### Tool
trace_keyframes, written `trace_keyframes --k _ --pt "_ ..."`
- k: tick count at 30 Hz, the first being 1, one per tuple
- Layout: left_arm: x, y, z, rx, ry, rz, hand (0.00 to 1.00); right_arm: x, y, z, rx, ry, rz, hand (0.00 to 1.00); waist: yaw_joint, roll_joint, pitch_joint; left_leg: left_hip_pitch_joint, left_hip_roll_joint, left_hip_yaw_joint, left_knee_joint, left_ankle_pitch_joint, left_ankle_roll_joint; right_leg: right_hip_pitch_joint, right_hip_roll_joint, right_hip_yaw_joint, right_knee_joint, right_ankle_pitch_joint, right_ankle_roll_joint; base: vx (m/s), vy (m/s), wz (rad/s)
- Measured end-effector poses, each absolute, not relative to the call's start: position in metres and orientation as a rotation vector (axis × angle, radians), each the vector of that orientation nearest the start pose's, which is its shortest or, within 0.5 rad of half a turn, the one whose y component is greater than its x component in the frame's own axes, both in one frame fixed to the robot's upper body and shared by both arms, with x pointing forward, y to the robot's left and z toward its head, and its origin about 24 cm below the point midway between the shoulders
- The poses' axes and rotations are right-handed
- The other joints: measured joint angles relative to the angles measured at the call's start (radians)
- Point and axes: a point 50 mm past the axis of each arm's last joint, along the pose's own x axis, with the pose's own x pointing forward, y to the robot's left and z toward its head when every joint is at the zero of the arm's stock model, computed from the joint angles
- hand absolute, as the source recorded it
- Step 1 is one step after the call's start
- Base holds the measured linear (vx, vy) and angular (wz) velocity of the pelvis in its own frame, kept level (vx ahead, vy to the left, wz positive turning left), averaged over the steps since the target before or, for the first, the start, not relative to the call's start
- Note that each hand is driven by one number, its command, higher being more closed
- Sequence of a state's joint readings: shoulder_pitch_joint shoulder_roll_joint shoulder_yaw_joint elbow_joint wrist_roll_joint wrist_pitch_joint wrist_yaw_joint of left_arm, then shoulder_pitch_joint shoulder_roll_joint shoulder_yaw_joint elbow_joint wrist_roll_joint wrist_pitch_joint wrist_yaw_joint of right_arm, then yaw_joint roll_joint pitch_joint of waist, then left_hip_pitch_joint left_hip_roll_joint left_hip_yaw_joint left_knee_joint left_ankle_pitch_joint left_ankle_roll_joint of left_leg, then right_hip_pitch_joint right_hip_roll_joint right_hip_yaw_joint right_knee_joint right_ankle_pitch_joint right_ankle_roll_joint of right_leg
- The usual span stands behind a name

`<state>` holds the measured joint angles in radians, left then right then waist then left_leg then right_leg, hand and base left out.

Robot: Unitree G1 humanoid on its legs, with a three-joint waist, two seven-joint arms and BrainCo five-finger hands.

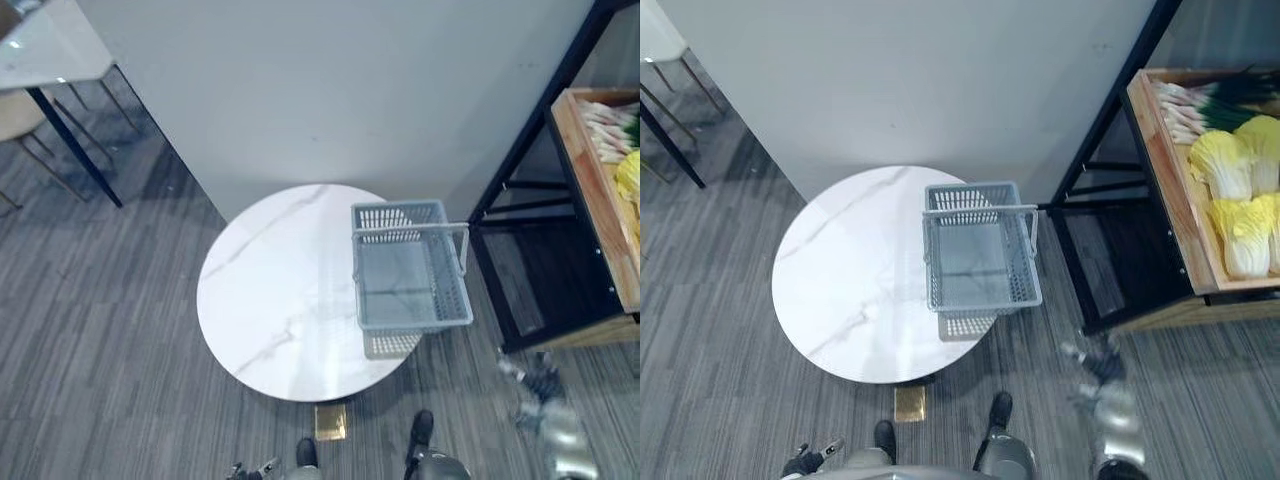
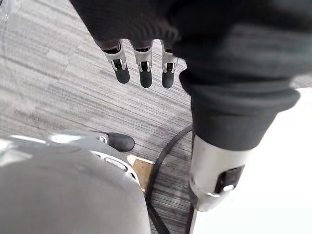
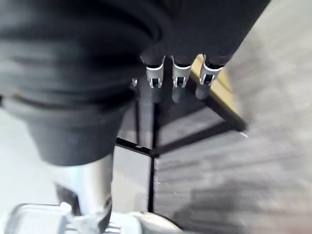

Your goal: Pick vegetable in the basket

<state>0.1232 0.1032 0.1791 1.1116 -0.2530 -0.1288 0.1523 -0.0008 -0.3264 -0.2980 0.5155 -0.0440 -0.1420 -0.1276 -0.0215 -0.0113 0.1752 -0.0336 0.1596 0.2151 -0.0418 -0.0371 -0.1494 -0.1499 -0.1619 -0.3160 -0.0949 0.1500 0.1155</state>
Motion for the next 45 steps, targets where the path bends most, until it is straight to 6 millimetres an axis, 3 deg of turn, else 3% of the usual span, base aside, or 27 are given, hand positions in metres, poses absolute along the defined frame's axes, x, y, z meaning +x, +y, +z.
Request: trace_keyframes --k 3,4,6,7,9,12,17,21,28,45 --pt "0.069 0.23 -0.16 -0.083 1.07 0.531 0.0 0.247 -0.319 0.056 -0.586 0.043 -0.387 0.0 -0.005 -0.023 0.014 -0.019 -0.027 0.021 0.021 -0.007 0.015 -0.026 -0.025 0.032 -0.01 0.03 0.012 -0.04 0.068 -0.17" --pt "0.069 0.231 -0.16 -0.077 1.069 0.525 0.0 0.252 -0.318 0.07 -0.644 -0.003 -0.368 0.0 -0.006 -0.023 0.015 -0.024 -0.031 0.022 0.023 -0.007 0.017 -0.03 -0.029 0.034 -0.01 0.032 0.013 -0.01 0.072 -0.11" --pt "0.073 0.231 -0.159 -0.037 1.059 0.487 0.0 0.275 -0.302 0.116 -0.834 -0.176 -0.271 0.0 -0.006 -0.019 0.021 -0.038 -0.044 0.024 0.03 -0.004 0.023 -0.046 -0.037 0.041 -0.009 0.043 0.01 0.03 0.056 -0.04" --pt "0.074 0.231 -0.158 -0.032 1.055 0.482 0.0 0.279 -0.295 0.126 -0.88 -0.219 -0.246 0.0 -0.005 -0.018 0.022 -0.043 -0.044 0.023 0.03 -0.004 0.023 -0.051 -0.037 0.041 -0.009 0.044 0.01 0.03 0.037 0.04" --pt "0.078 0.231 -0.157 -0.032 1.039 0.478 0.0 0.298 -0.262 0.167 -1.031 -0.415 -0.15 0.0 -0.002 -0.015 0.043 -0.056 -0.044 0.017 0.031 0.0 0.029 -0.061 -0.035 0.038 -0.008 0.055 0.004 0.03 0.015 0.06" --pt "0.083 0.23 -0.157 -0.034 1.028 0.477 0.0 0.319 -0.228 0.207 -1.082 -0.584 -0.068 0.0 0.012 -0.014 0.065 -0.076 -0.044 0.006 0.036 0.002 0.032 -0.073 -0.035 0.031 -0.008 0.06 -0.002 0.03 0.002 0.09" --pt "0.099 0.23 -0.152 -0.038 0.979 0.47 0.0 0.349 -0.198 0.243 -1.336 -0.63 0.092 0.0 0.058 -0.018 0.121 -0.091 -0.043 -0.013 0.046 0.002 0.032 -0.073 -0.035 0.021 -0.008 0.06 -0.003 0.02 0.004 0.1" --pt "0.106 0.23 -0.149 -0.049 0.942 0.472 0.0 0.361 -0.2 0.252 -1.411 -0.59 0.101 0.0 0.081 -0.02 0.148 -0.114 -0.043 -0.041 0.05 0.004 0.035 -0.075 -0.037 0.005 -0.009 0.061 -0.003 0.03 0.011 0.19" --pt "0.113 0.228 -0.147 -0.058 0.913 0.471 0.0 0.376 -0.208 0.247 -1.487 -0.483 0.093 0.0 0.102 -0.017 0.176 -0.122 -0.044 -0.05 0.05 0.004 0.035 -0.079 -0.037 0.005 -0.009 0.061 -0.003 0.02 0.013 0.02" --pt "0.124 0.227 -0.144 -0.033 0.884 0.458 0.0 0.388 -0.226 0.225 -1.522 -0.318 0.069 0.0 0.103 -0.009 0.219 -0.156 -0.043 -0.056 0.067 0.004 0.035 -0.107 -0.036 0.016 -0.009 0.064 -0.007 0.0 0.002 -0.01"
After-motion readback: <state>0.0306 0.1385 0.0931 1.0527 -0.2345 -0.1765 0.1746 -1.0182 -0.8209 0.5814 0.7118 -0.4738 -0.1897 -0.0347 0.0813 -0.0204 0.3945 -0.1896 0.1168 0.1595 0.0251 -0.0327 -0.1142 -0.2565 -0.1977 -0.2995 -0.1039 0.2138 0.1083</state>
